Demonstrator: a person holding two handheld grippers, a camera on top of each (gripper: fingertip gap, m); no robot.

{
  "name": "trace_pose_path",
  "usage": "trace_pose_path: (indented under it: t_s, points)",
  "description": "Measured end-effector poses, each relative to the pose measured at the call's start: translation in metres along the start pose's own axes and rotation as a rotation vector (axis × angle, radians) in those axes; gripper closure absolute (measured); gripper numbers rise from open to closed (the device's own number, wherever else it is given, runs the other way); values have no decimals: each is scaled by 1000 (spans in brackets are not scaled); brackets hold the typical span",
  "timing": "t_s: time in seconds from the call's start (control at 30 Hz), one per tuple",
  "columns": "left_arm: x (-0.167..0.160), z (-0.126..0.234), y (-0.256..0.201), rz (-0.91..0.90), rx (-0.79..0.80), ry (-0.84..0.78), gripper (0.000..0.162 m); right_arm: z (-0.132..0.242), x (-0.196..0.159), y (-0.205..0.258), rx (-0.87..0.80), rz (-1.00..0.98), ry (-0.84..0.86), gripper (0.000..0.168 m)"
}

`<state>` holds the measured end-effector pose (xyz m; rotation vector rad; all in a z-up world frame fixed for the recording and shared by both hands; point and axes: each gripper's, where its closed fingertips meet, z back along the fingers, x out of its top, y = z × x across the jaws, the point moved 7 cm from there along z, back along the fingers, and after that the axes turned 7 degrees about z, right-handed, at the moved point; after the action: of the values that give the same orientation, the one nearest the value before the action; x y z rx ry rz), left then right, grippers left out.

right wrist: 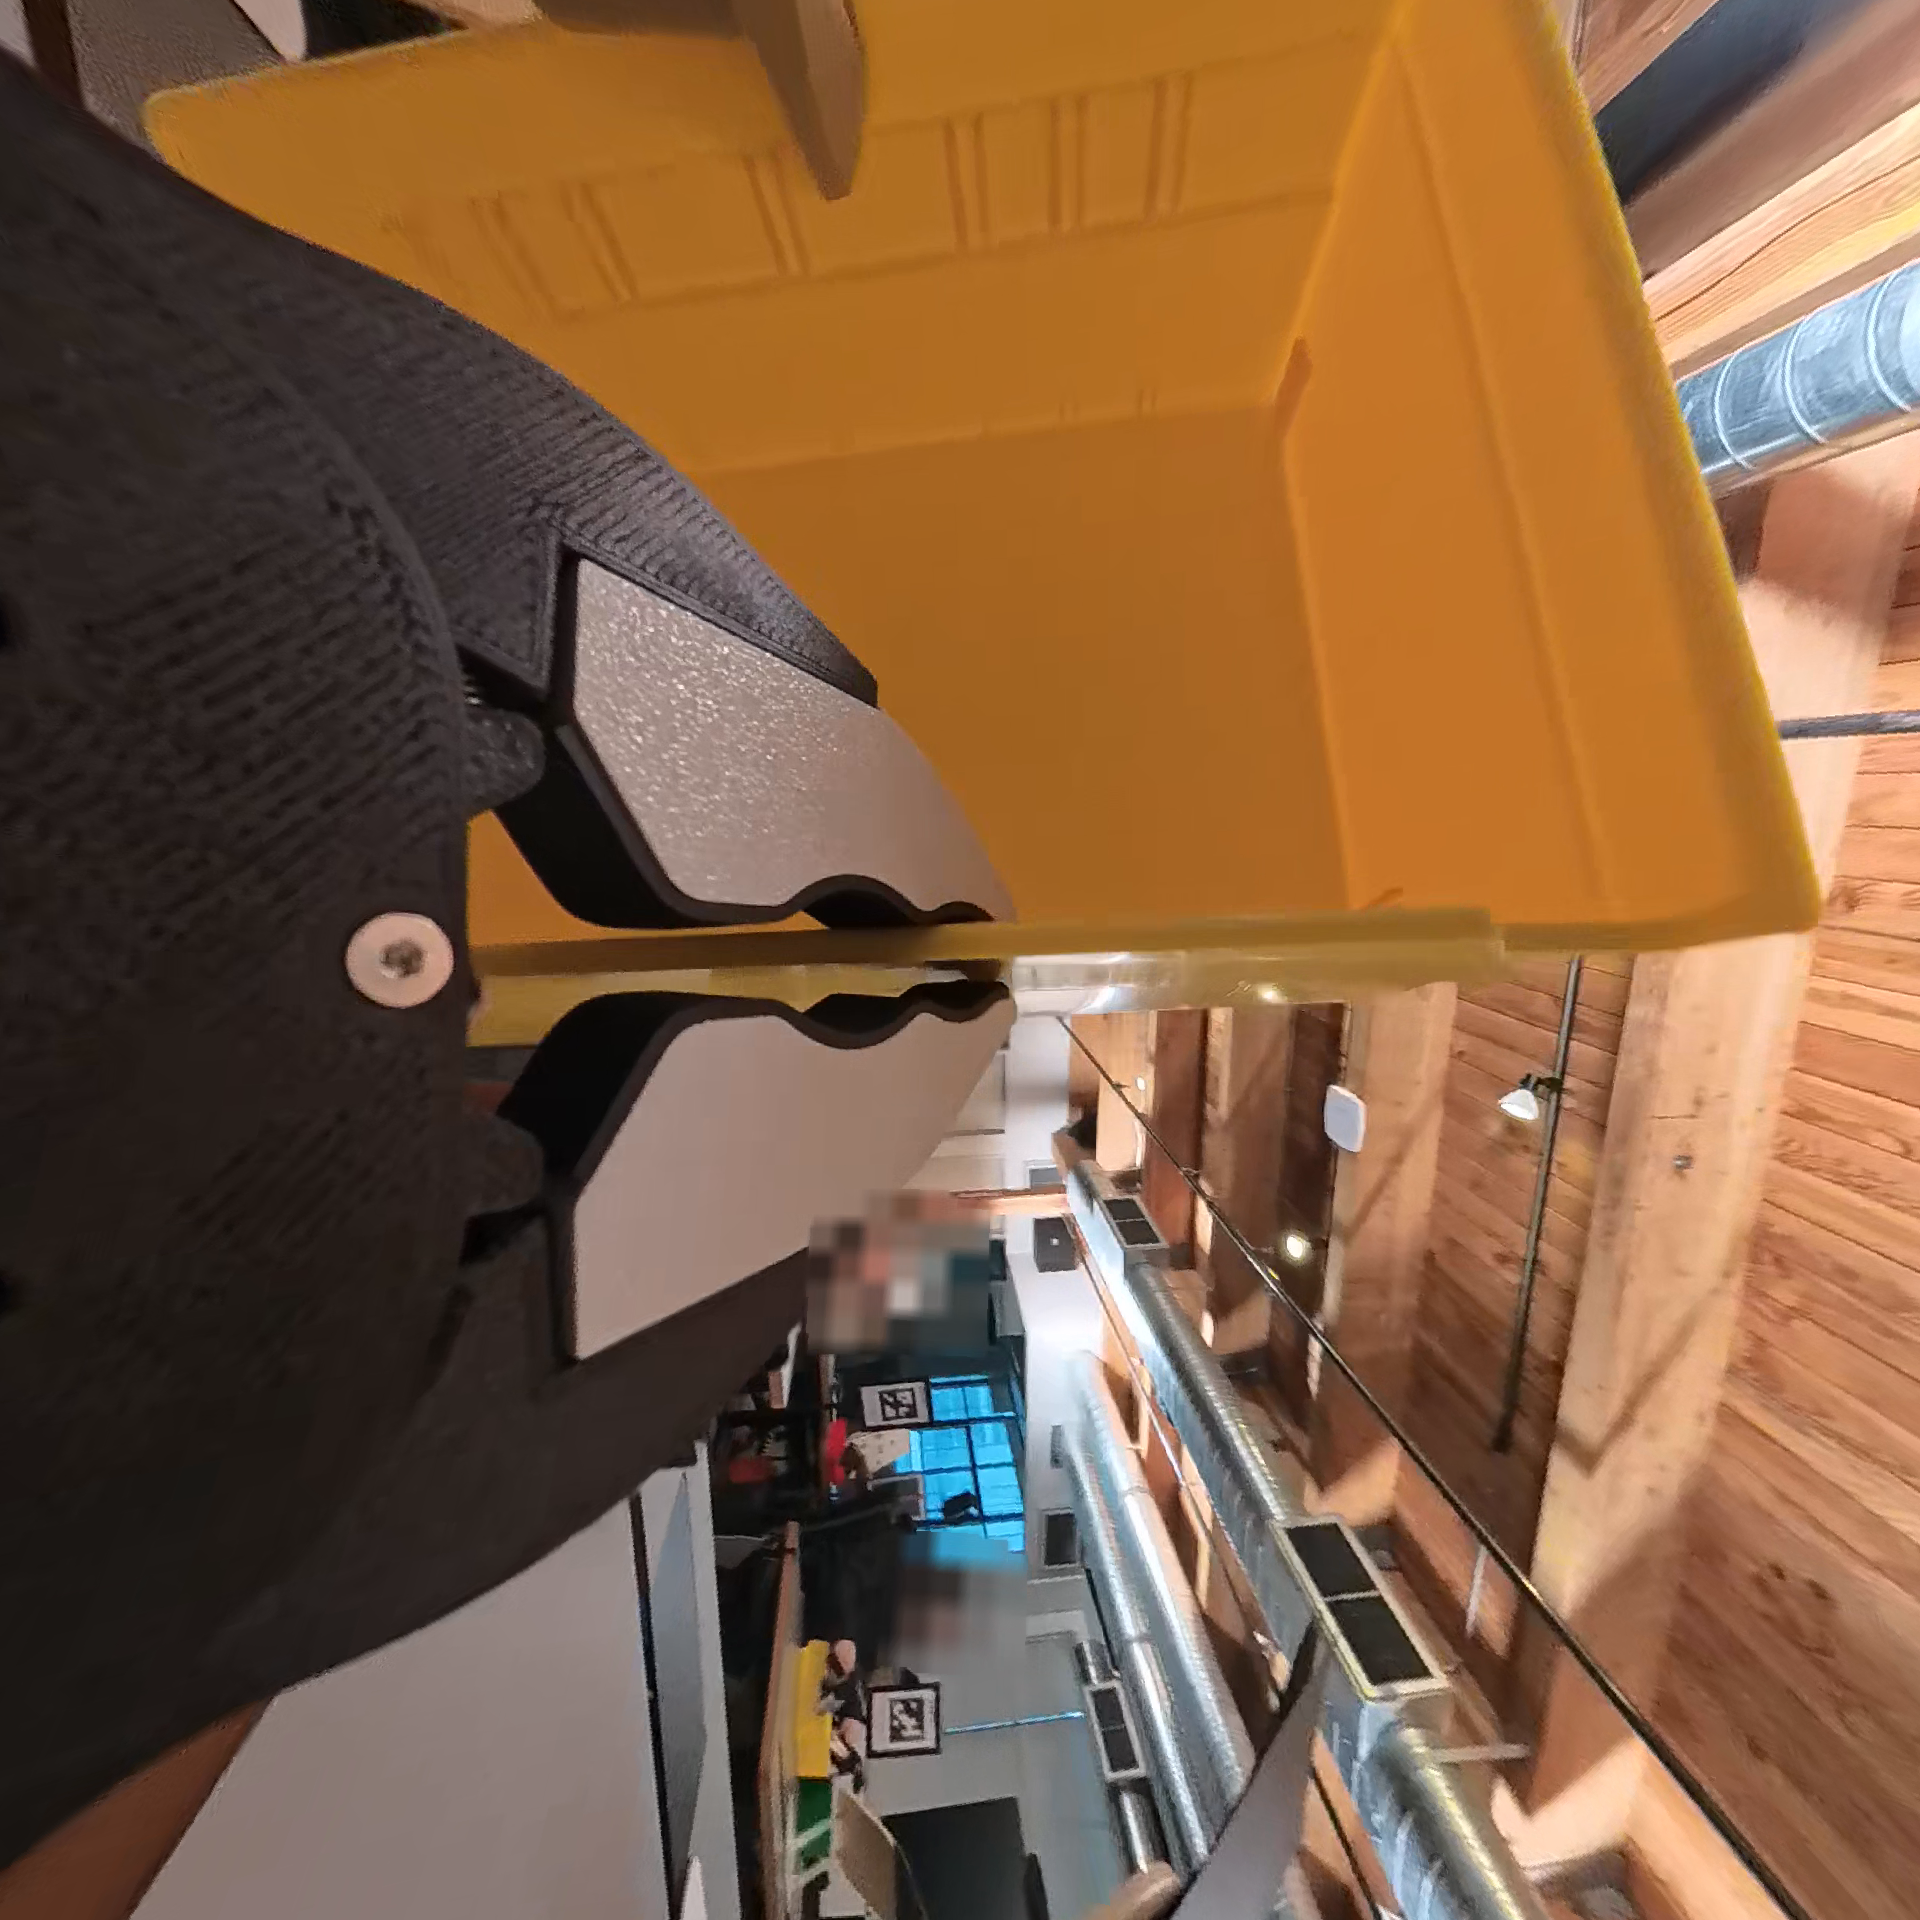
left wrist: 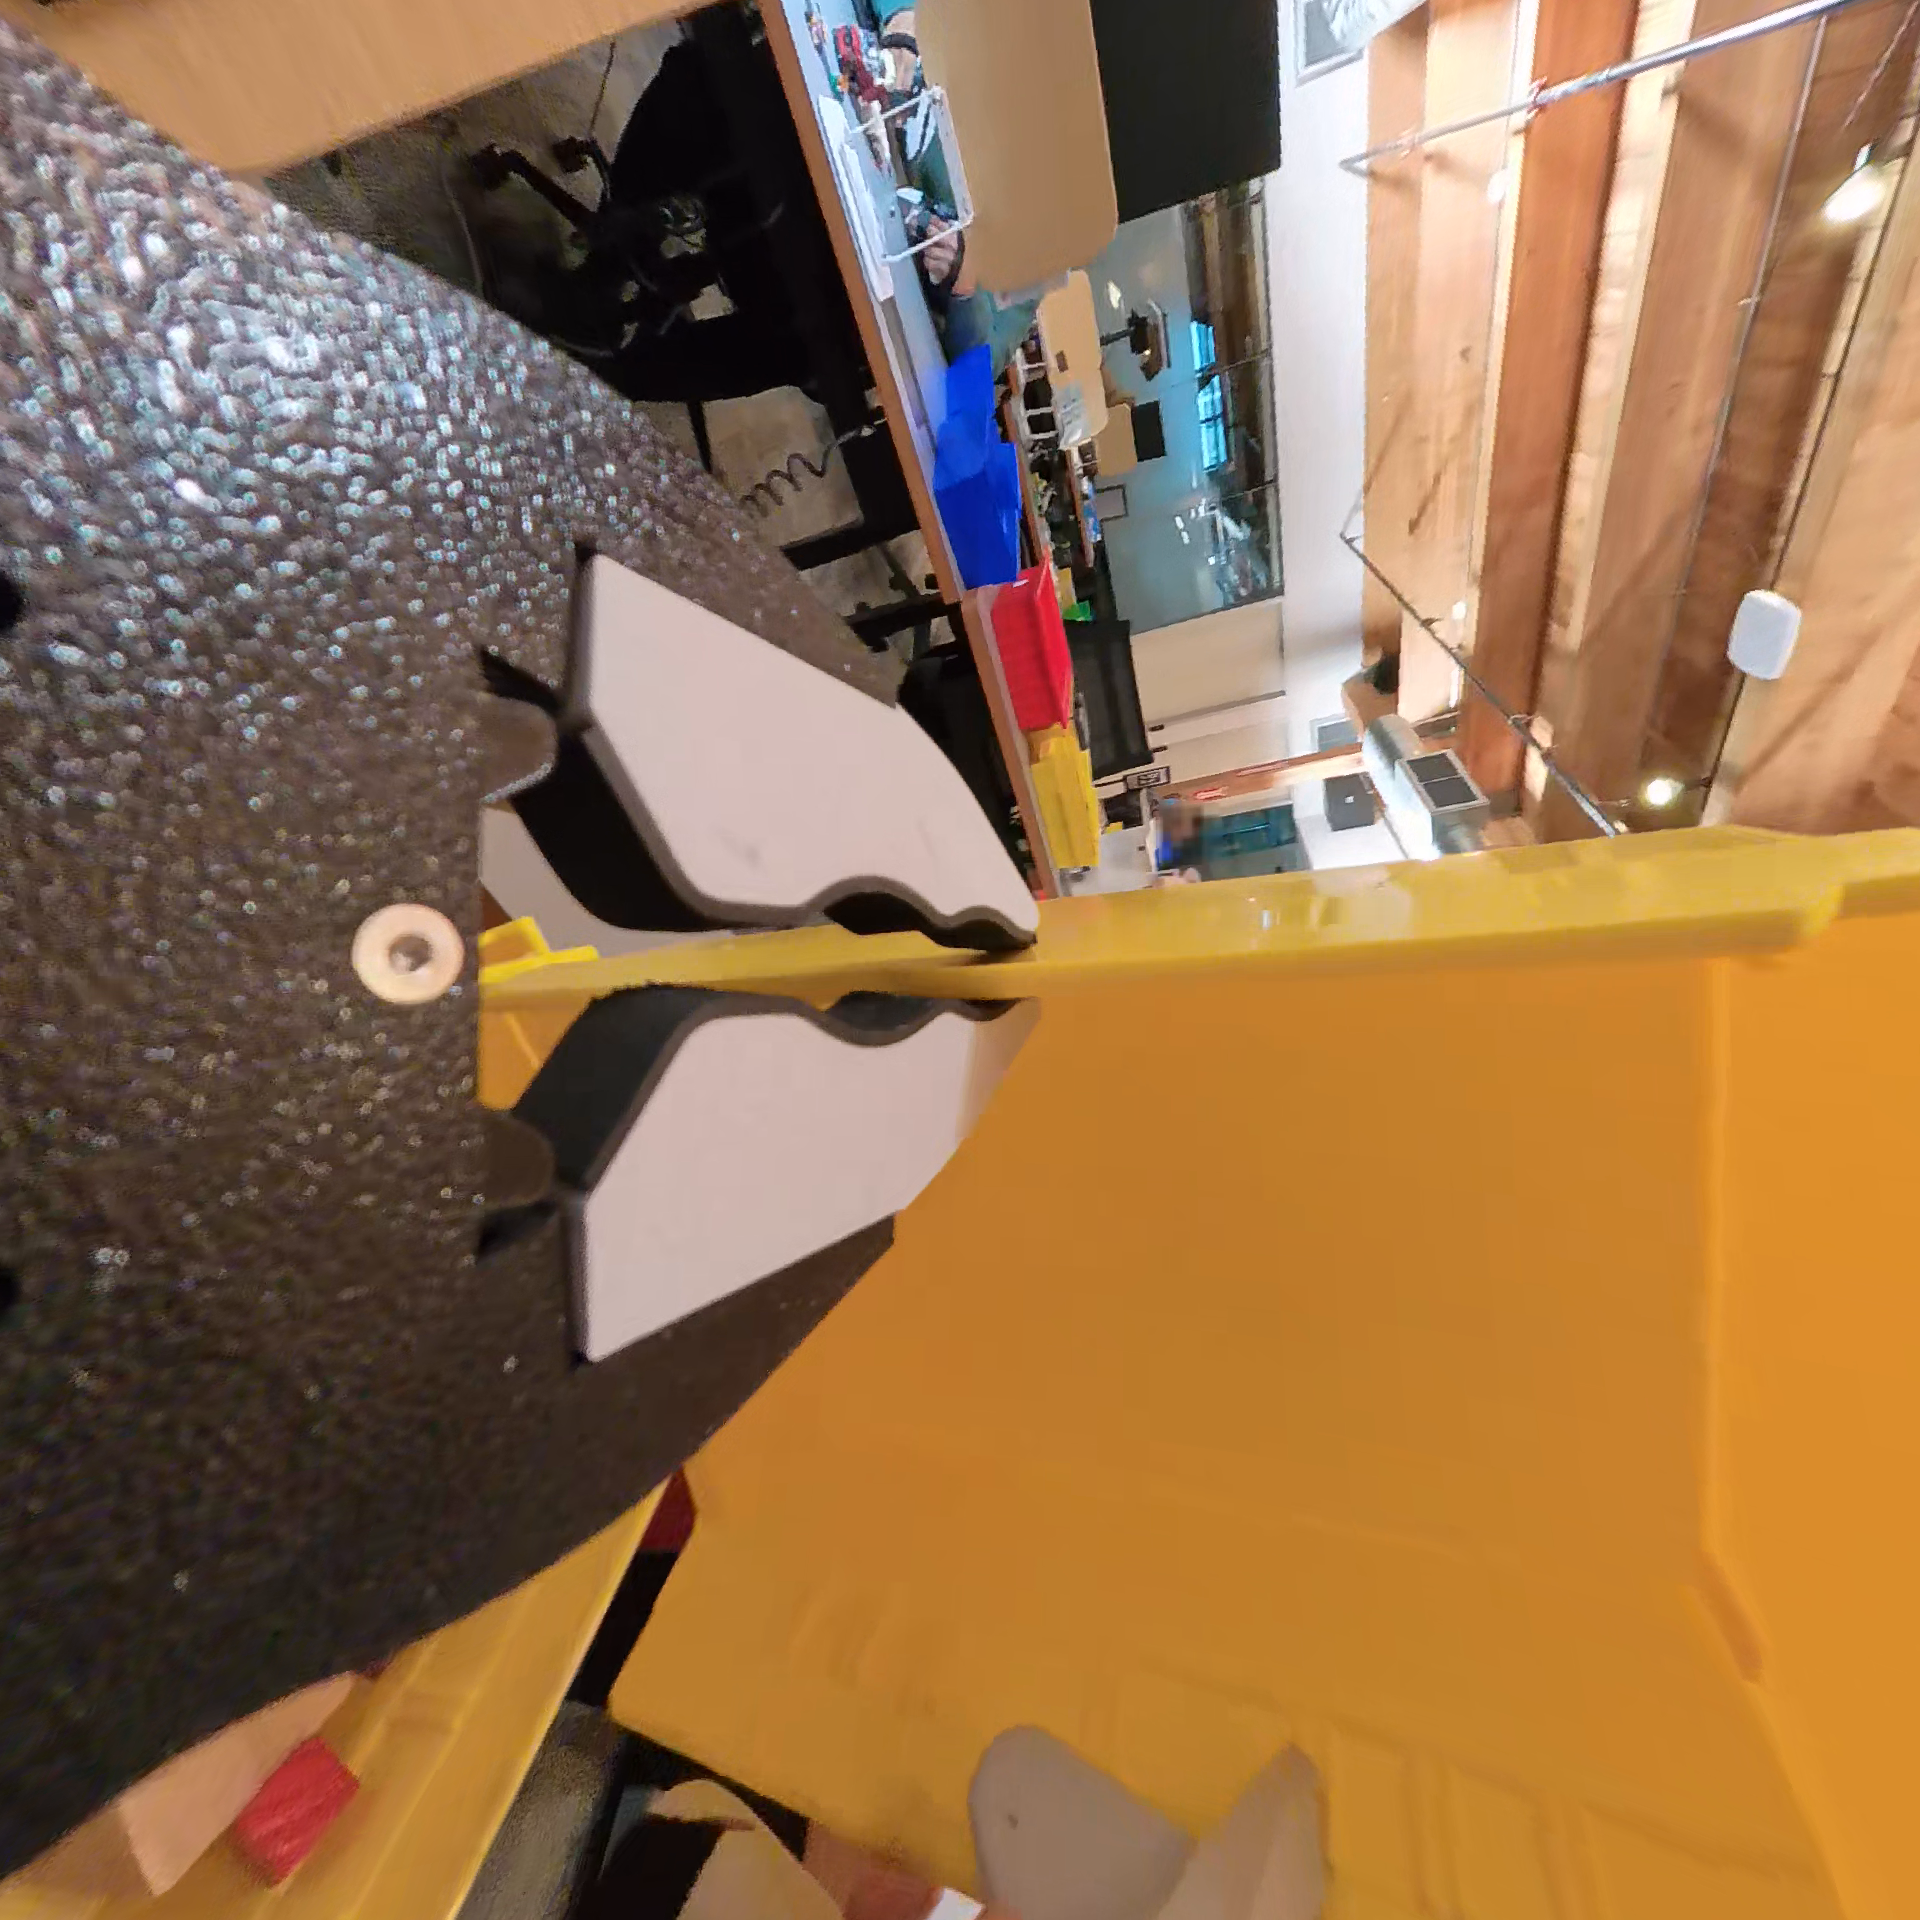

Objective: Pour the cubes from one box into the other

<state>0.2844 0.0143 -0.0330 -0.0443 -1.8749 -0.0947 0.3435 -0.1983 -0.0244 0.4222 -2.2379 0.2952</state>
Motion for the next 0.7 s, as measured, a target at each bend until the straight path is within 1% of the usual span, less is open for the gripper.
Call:
trace_pose_path:
  t_s: [0.07,0.13,0.2,0.3,0.4,0.47,0.57,0.7]
  points:
    - [-1,2,5,-2,11,39,157,-2,1,5,15,6,40,161]
    - [4,8,7,-1,19,39,157,-3,9,11,24,7,29,161]
    - [14,16,11,-7,36,39,157,-3,23,19,36,48,27,161]
    - [33,34,19,-9,77,49,158,-4,49,36,60,76,70,161]
    - [50,56,31,27,123,73,158,-1,73,60,86,89,97,160]
    - [58,71,42,51,163,105,159,3,82,79,101,98,124,159]
    - [66,98,60,44,220,159,159,12,86,110,114,45,202,159]
    - [75,146,92,14,307,229,160,27,86,161,175,-8,267,158]
